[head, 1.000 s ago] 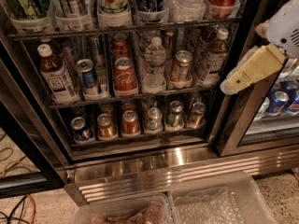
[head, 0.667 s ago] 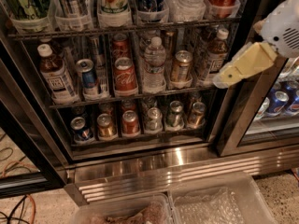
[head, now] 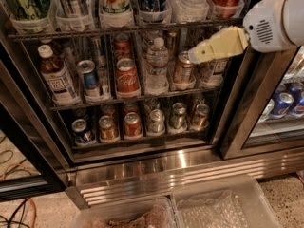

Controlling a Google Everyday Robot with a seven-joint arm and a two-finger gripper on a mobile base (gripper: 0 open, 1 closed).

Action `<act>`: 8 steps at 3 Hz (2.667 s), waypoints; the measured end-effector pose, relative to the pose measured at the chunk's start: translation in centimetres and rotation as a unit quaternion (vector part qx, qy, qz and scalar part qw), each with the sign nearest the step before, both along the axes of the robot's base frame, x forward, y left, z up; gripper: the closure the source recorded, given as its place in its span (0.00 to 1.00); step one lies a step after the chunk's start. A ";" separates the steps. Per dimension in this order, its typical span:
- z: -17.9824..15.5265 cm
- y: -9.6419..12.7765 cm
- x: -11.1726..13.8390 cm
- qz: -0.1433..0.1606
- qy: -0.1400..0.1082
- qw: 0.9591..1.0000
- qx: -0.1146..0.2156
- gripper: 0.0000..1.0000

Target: Pick water bottle from top shelf of fridge

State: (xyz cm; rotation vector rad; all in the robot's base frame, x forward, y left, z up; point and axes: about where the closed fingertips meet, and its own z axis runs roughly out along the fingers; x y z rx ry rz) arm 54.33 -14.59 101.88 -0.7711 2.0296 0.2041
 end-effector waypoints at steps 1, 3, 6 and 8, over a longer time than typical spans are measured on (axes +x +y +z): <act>1.8 1.4 0.6 -0.051 -0.041 0.997 0.045 0.00; 4.2 3.0 1.9 -0.058 -0.077 0.993 0.075 0.00; 3.3 3.8 4.3 -0.116 -0.139 0.976 0.121 0.00; 7.0 -2.8 5.3 -0.177 -0.216 0.944 0.176 0.00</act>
Offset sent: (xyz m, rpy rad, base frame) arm 0.0320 0.0469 0.0654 0.1862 -0.2156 -0.1022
